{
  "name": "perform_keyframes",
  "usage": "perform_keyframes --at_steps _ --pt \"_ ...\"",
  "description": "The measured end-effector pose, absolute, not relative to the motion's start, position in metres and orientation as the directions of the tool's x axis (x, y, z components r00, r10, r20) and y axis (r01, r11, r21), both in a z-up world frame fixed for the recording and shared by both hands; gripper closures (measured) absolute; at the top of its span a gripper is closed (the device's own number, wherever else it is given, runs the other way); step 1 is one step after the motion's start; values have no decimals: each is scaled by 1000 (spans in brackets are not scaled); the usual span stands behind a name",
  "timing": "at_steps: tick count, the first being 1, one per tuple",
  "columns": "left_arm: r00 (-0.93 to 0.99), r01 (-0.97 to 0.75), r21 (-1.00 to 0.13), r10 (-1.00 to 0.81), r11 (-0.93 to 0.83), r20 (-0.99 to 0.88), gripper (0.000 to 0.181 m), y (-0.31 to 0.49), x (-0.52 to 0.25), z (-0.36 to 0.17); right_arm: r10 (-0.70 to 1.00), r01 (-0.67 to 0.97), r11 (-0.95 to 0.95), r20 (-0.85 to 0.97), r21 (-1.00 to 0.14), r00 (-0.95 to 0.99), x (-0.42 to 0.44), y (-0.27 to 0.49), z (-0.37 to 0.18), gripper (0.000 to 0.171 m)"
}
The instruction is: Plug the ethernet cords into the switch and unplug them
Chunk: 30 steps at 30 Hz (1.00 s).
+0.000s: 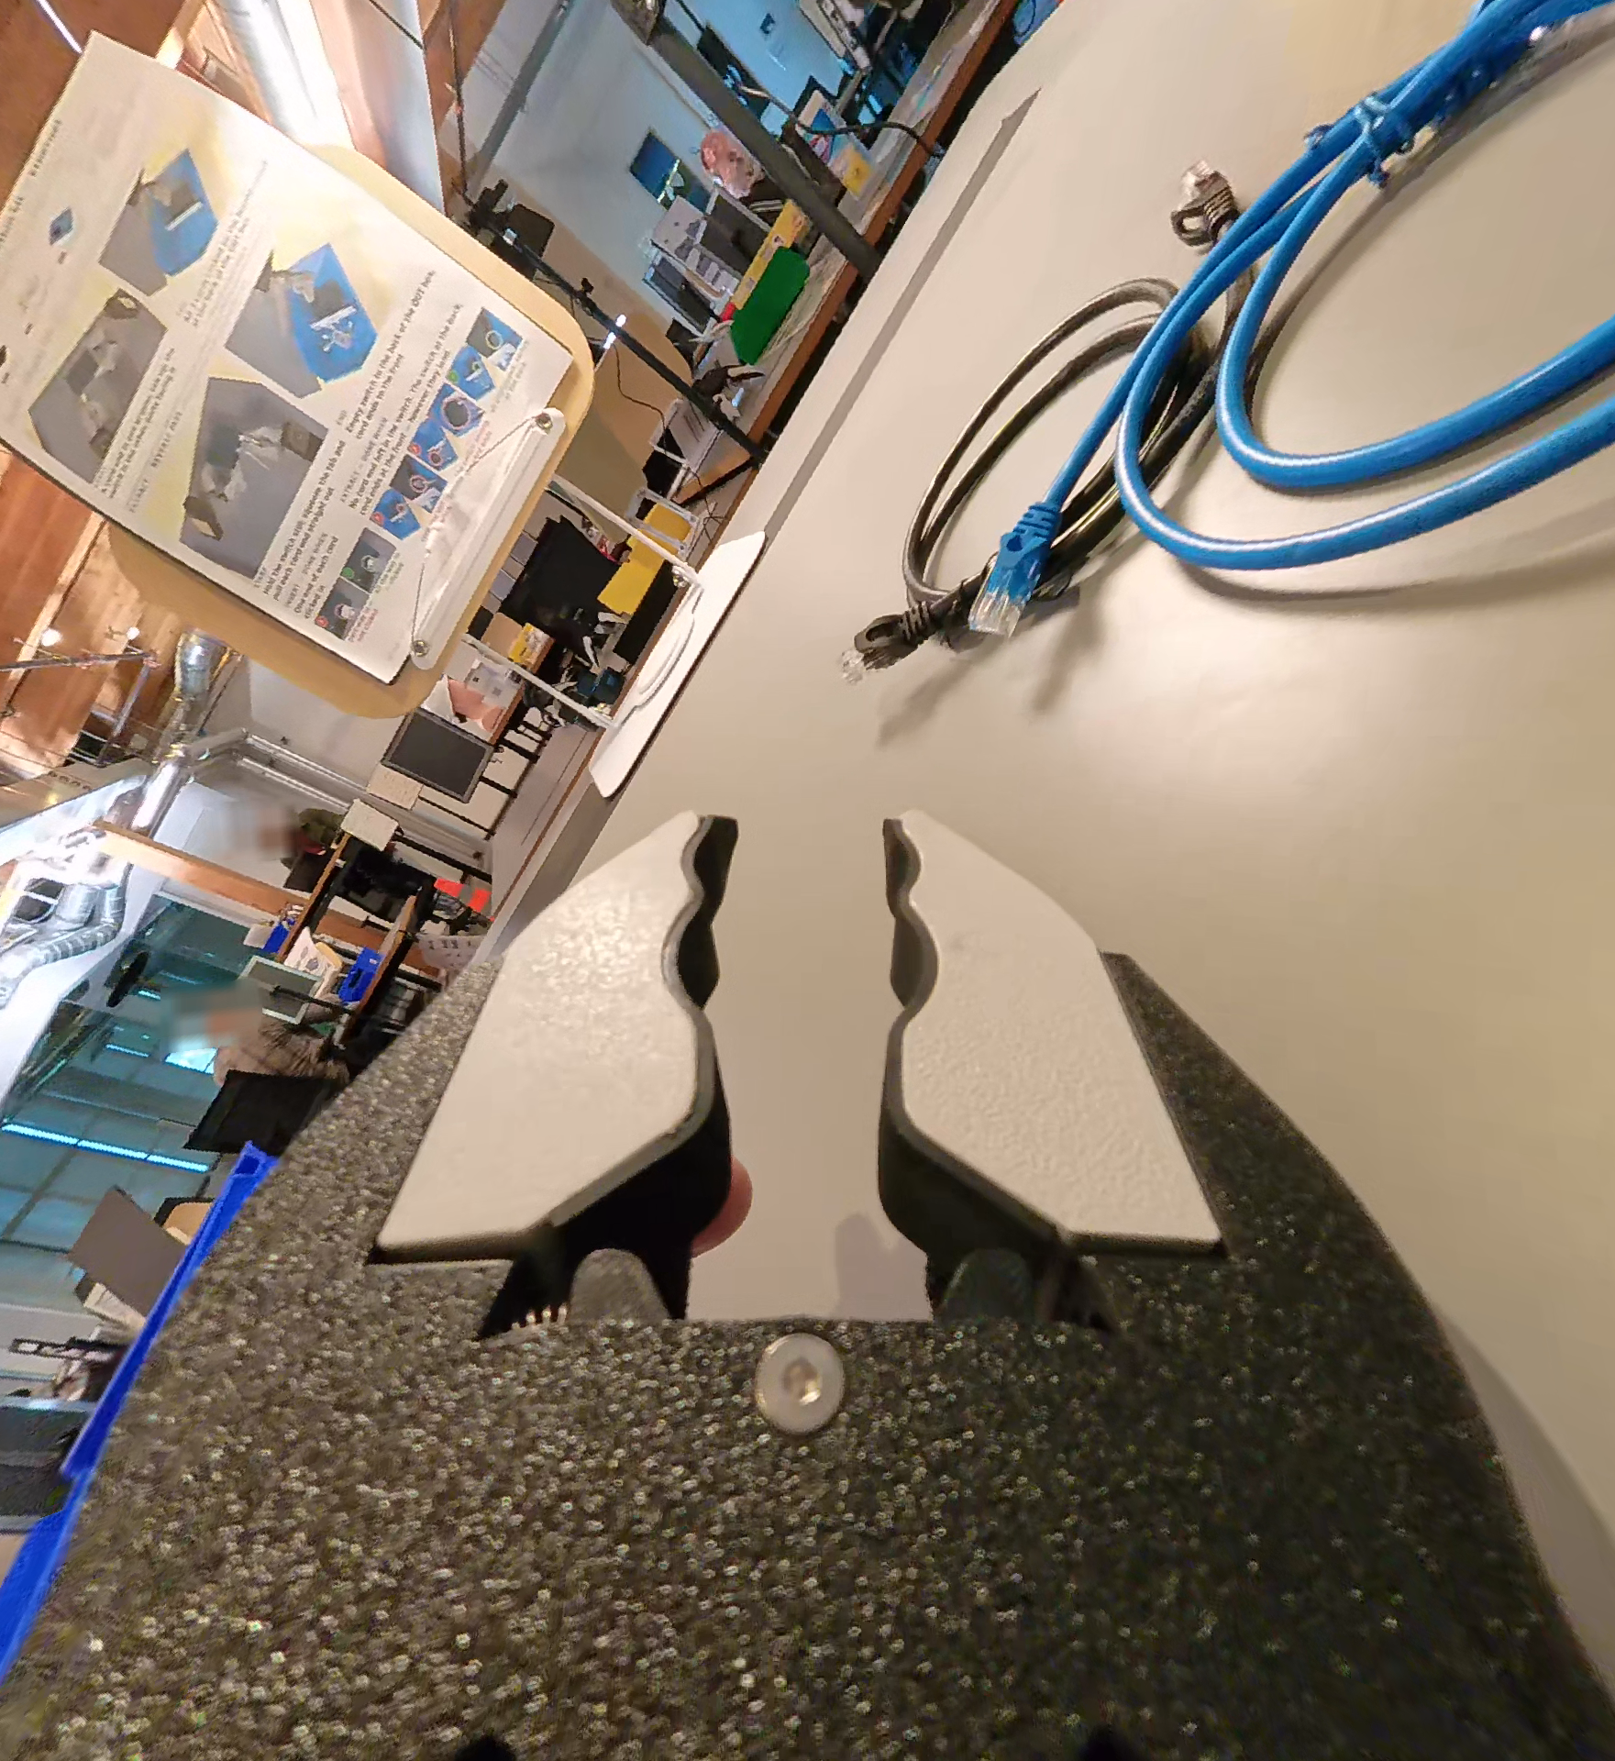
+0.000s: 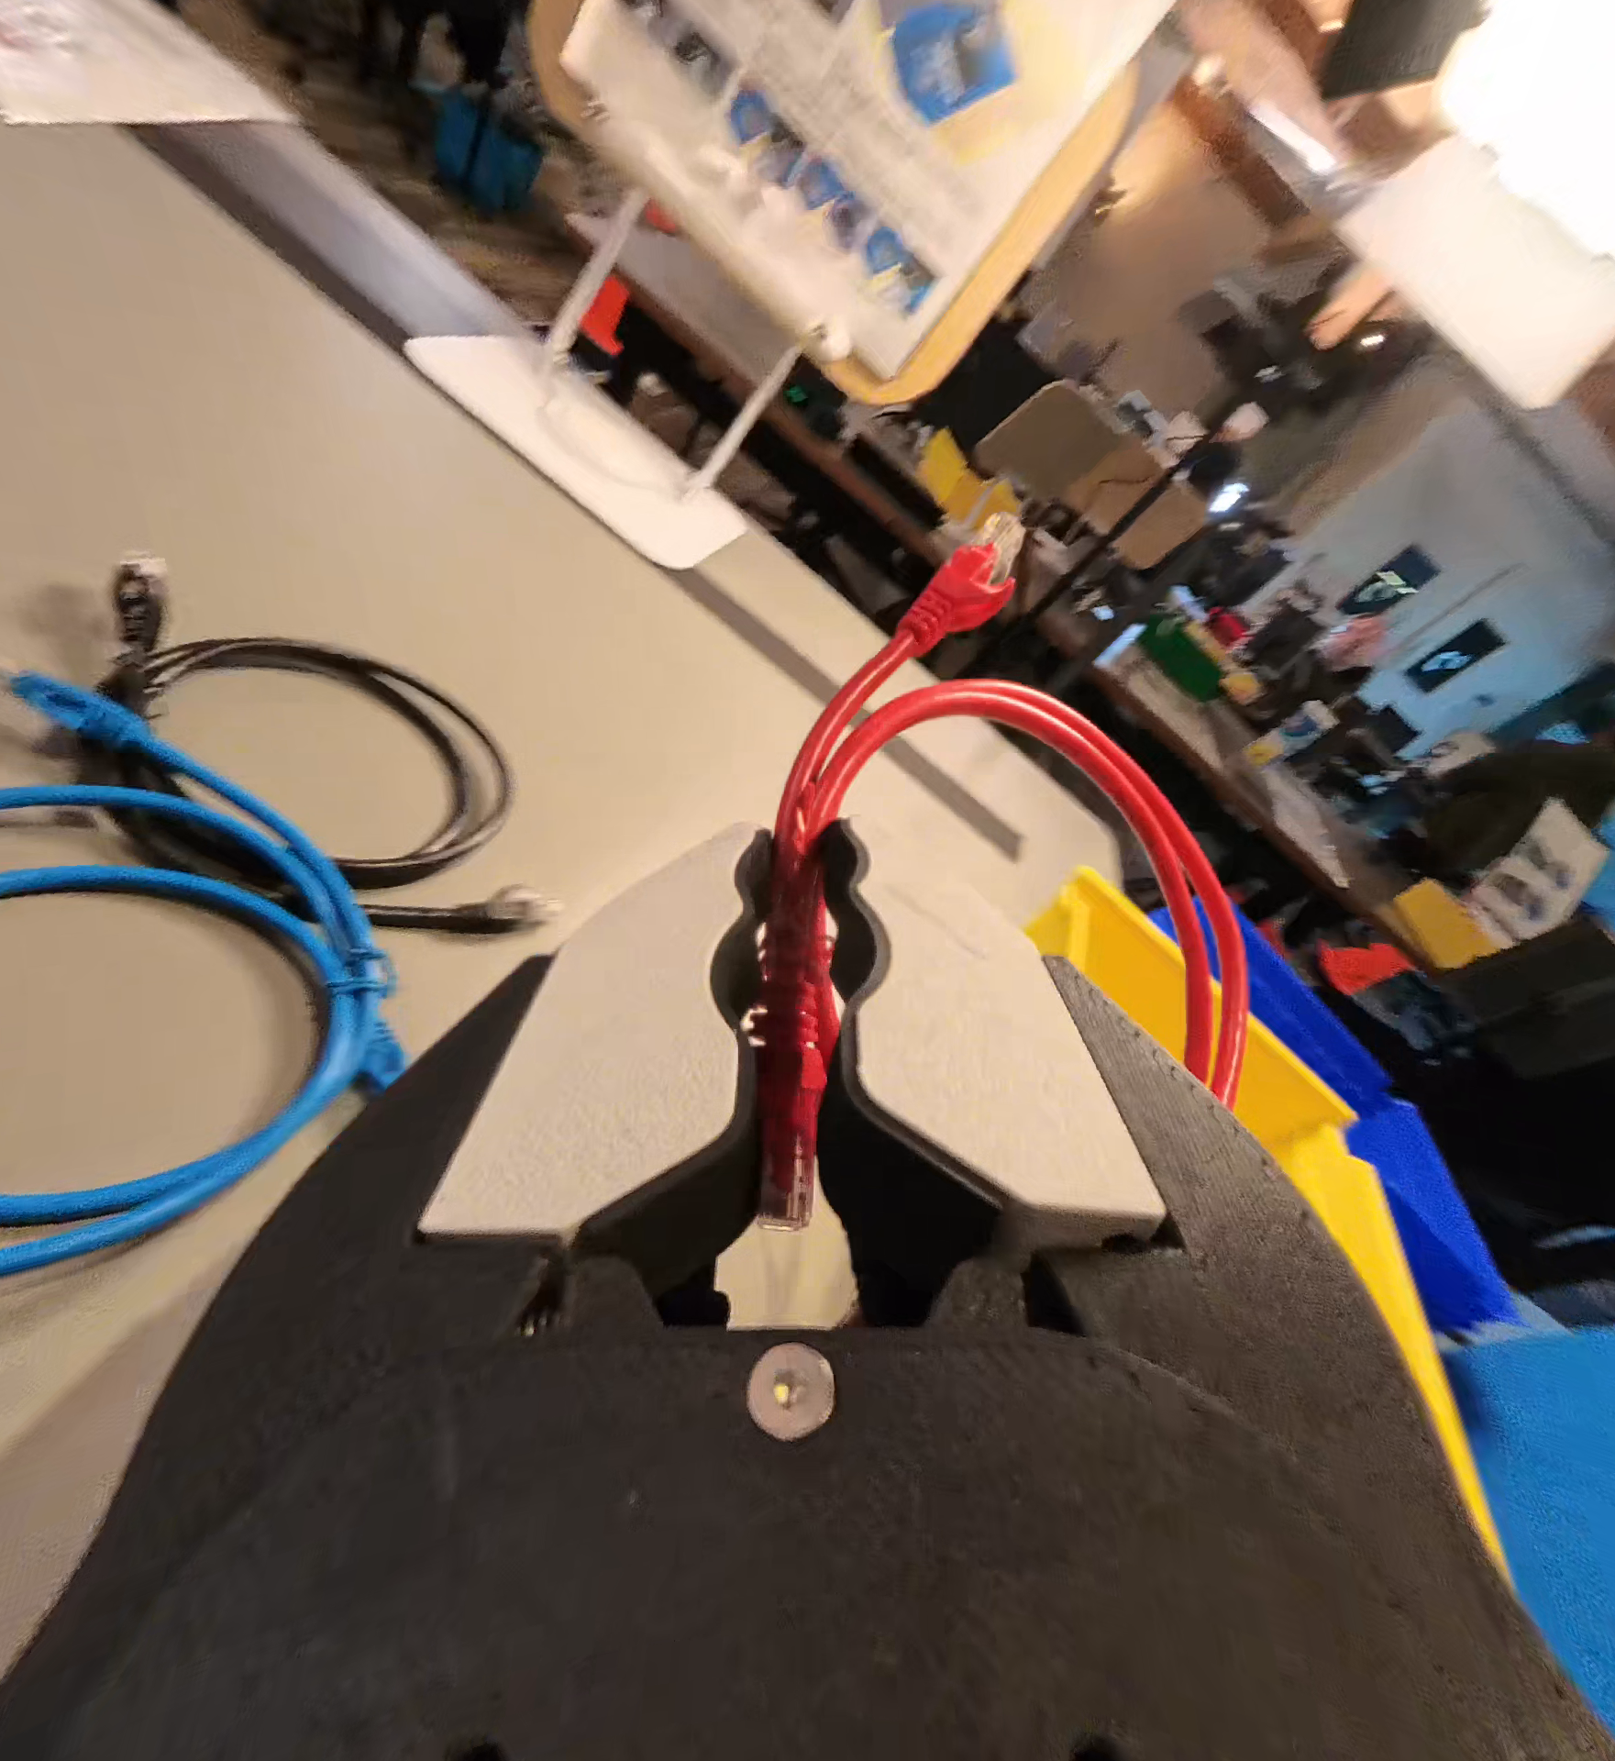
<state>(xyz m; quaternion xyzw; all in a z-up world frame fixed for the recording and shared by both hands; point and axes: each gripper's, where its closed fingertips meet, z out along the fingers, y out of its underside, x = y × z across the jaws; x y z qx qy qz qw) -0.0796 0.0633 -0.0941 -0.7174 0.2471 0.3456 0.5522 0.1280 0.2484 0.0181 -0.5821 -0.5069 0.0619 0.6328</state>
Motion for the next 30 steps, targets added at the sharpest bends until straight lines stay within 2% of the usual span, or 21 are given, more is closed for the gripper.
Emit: perform_keyframes --at_steps 5,8,10,15,25,28,30 --pt "602 -756 -589 48 -286 -797 148 57 -81 -94 573 541 194 543 -818 614 213 295 32 161" --pt "577 -763 -564 59 -317 -814 148 56 -84 -96 602 558 -5 443 -830 665 256 330 -2 160" --pt "564 -767 -551 64 -328 -823 148 55 -85 -97 644 589 -132 382 -798 663 273 349 -35 160" --pt "536 -777 -520 60 -355 -842 148 54 -86 -100 664 611 -264 319 -746 676 280 377 -79 152" --pt "558 -763 -538 55 -358 -828 148 53 -88 -102 637 591 2 456 -807 621 231 340 -8 146" --pt "559 -764 -539 53 -354 -827 148 53 -87 -102 758 585 131 462 -800 462 188 298 -5 146" --pt "556 -767 -535 49 -354 -830 148 54 -86 -102 868 568 176 399 -804 296 150 261 -20 144"
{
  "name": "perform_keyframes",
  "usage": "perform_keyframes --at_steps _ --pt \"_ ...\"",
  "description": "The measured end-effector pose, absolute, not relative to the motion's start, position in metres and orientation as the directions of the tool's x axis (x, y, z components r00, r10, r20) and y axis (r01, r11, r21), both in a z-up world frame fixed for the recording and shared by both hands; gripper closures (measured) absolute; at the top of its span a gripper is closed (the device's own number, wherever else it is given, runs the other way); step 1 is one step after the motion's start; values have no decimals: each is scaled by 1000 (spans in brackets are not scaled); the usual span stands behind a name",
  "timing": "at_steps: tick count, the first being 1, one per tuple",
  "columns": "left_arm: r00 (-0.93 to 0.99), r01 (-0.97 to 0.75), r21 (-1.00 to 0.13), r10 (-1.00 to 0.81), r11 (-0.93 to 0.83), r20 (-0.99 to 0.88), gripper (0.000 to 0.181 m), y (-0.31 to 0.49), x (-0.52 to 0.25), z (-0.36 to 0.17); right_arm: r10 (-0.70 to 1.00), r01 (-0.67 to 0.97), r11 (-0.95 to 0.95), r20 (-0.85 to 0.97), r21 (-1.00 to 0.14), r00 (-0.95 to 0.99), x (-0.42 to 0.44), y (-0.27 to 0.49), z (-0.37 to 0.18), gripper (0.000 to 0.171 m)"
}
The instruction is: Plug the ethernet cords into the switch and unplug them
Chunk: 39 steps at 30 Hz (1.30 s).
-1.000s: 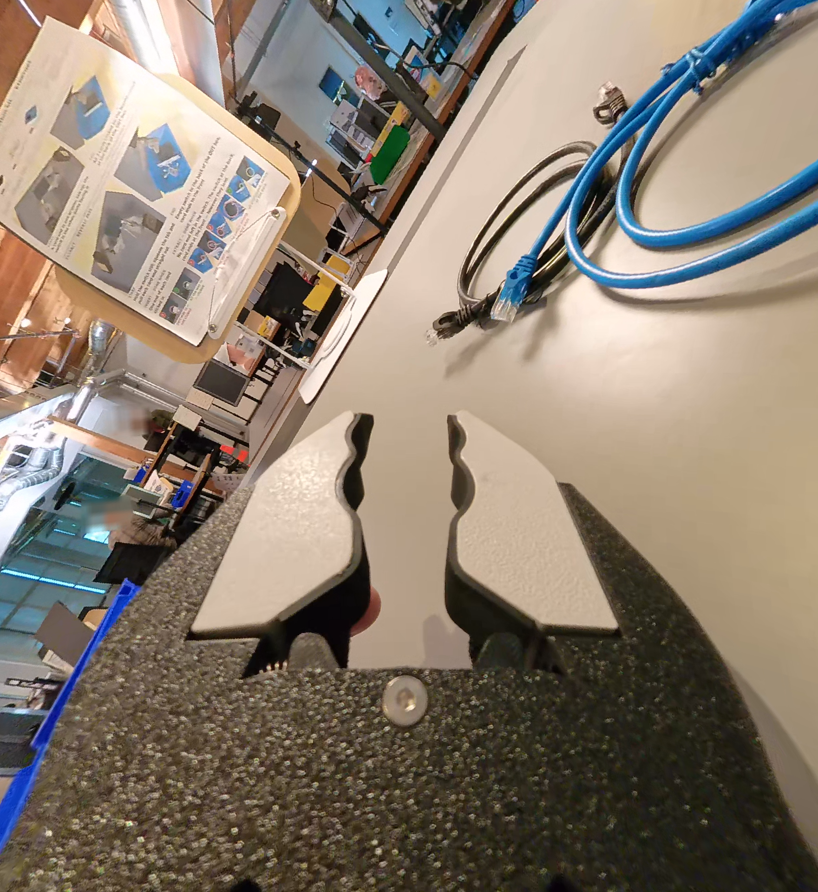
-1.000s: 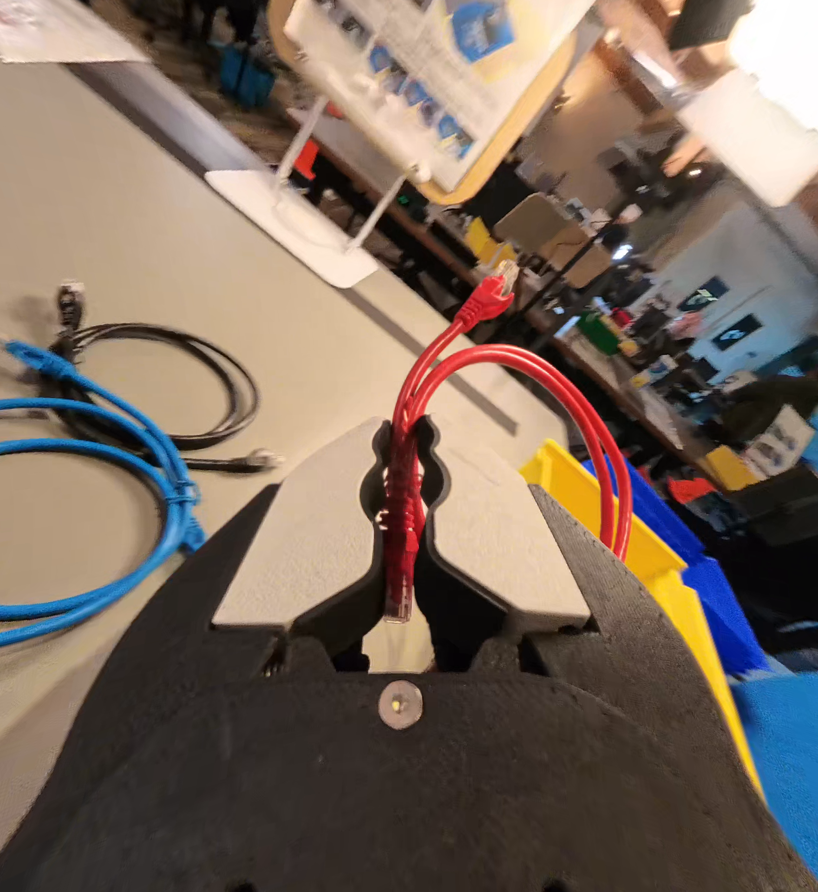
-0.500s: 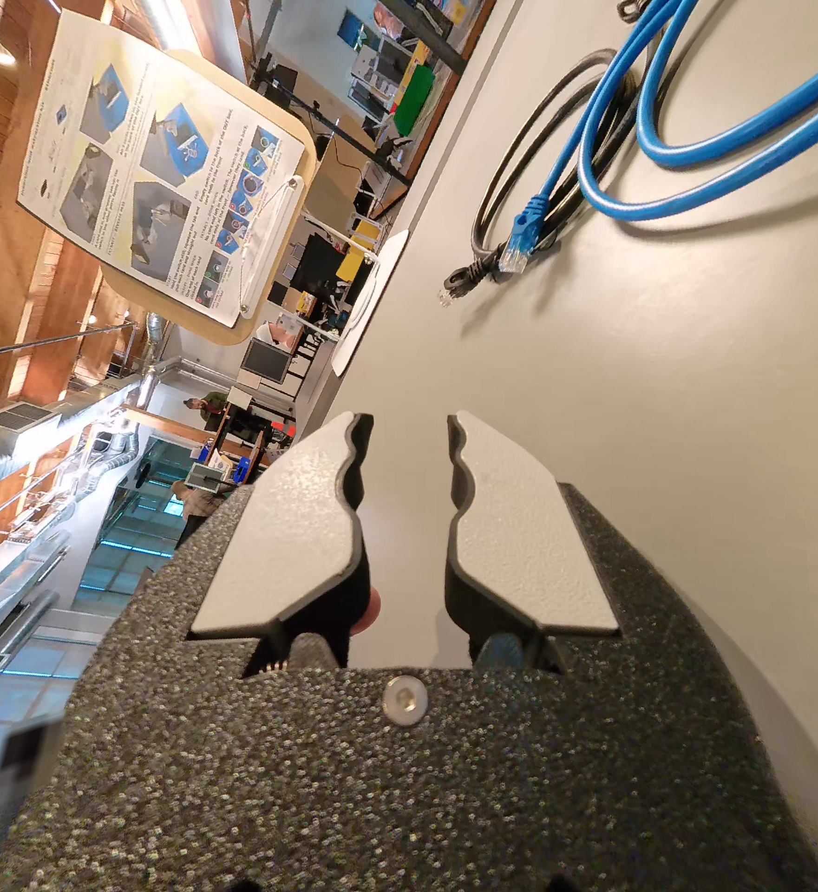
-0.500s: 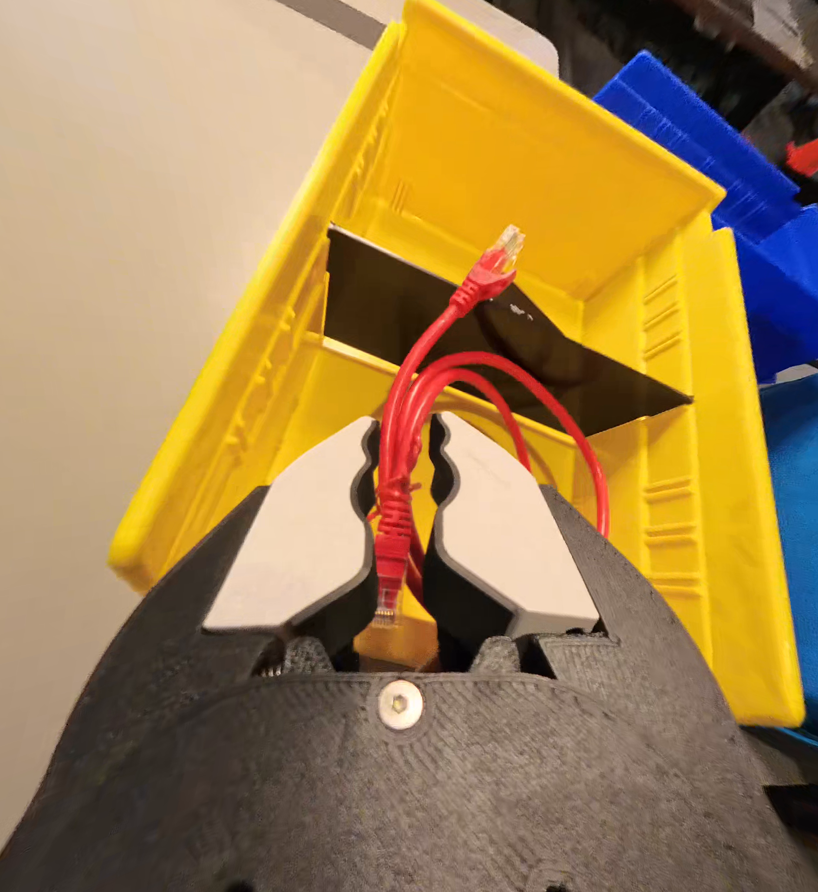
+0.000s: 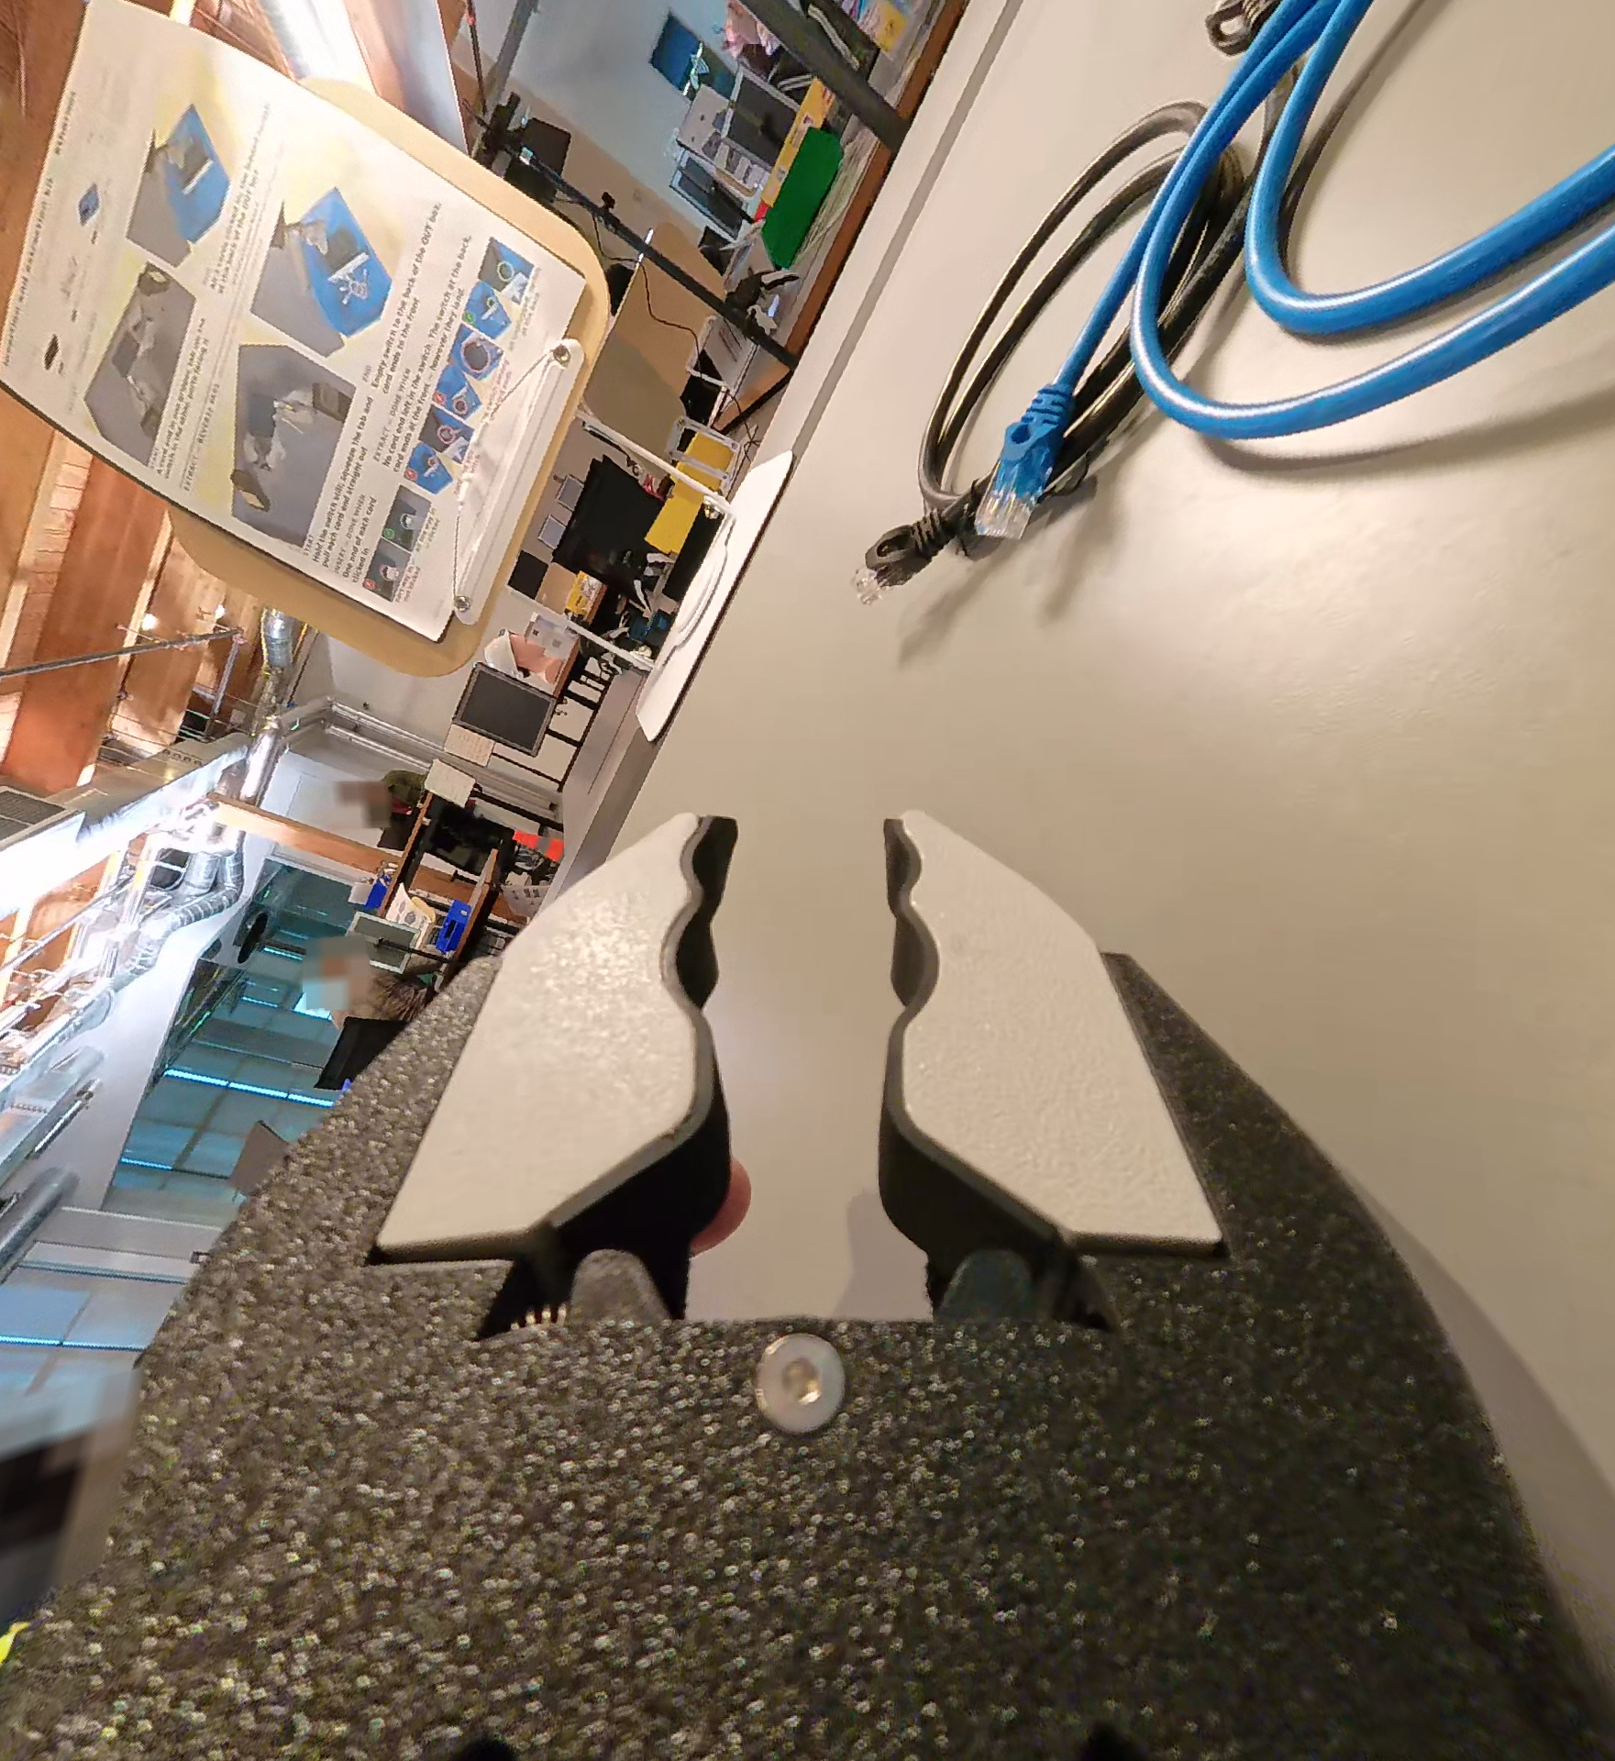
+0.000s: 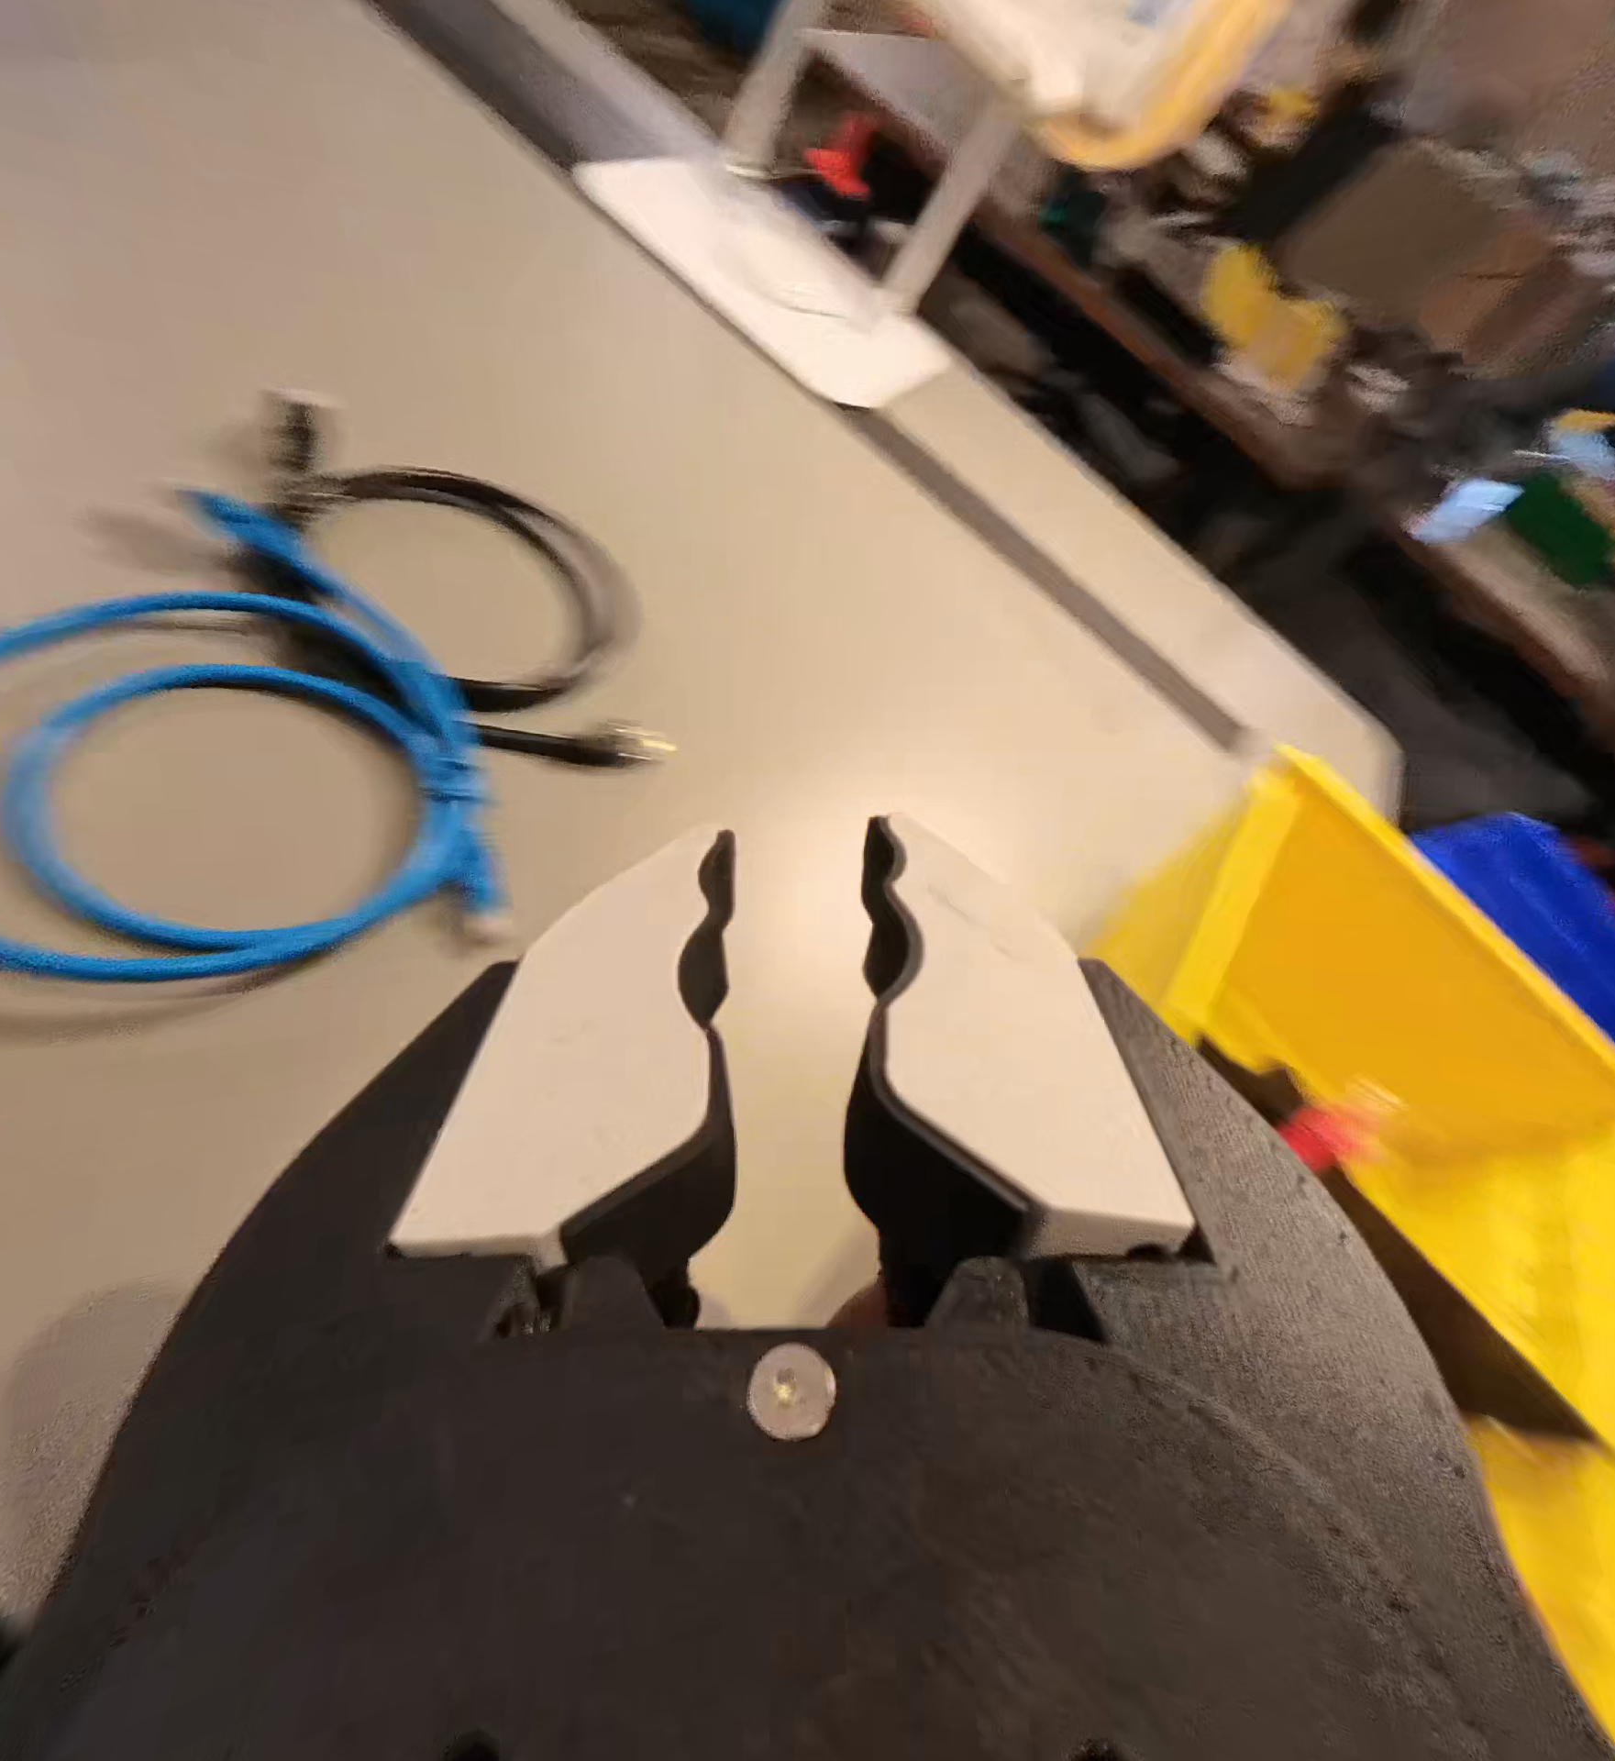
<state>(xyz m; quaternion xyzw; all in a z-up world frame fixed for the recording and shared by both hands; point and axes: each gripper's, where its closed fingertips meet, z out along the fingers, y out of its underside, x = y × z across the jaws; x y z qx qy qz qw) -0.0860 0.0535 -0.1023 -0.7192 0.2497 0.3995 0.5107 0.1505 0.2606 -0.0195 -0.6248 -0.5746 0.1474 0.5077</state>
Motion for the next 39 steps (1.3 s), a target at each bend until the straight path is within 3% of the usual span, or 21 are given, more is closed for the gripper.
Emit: perform_keyframes --at_steps 4,8,12,16,21,25,29,33,36,39 --pt "551 -772 -530 45 -352 -833 148 54 -85 -103 972 611 148 227 -778 54 94 212 -69 132" --pt "545 -776 -522 40 -353 -837 148 54 -85 -103 990 672 87 140 -735 25 75 207 -104 119" --pt "533 -783 -507 30 -360 -845 148 55 -84 -105 999 638 16 43 -769 27 63 205 -109 118" --pt "524 -789 -498 27 -361 -851 148 55 -84 -106 996 769 25 81 -639 35 67 212 -150 135" --pt "519 -791 -492 27 -364 -854 148 55 -84 -106 983 788 136 179 -601 -34 70 207 -148 153" --pt "516 -793 -489 28 -363 -856 148 55 -84 -106 972 723 190 232 -664 -43 67 205 -124 156" --pt "514 -795 -487 24 -363 -857 148 55 -83 -107 952 600 206 300 -773 59 80 218 -71 157" --pt "508 -798 -480 22 -364 -861 148 55 -83 -107 912 366 155 276 -918 305 122 250 6 156" --pt "506 -798 -478 22 -366 -862 148 55 -83 -107 804 189 110 199 -976 560 189 296 49 156" --pt "504 -799 -475 22 -368 -864 148 55 -83 -107 625 82 12 71 -997 777 272 350 50 156"
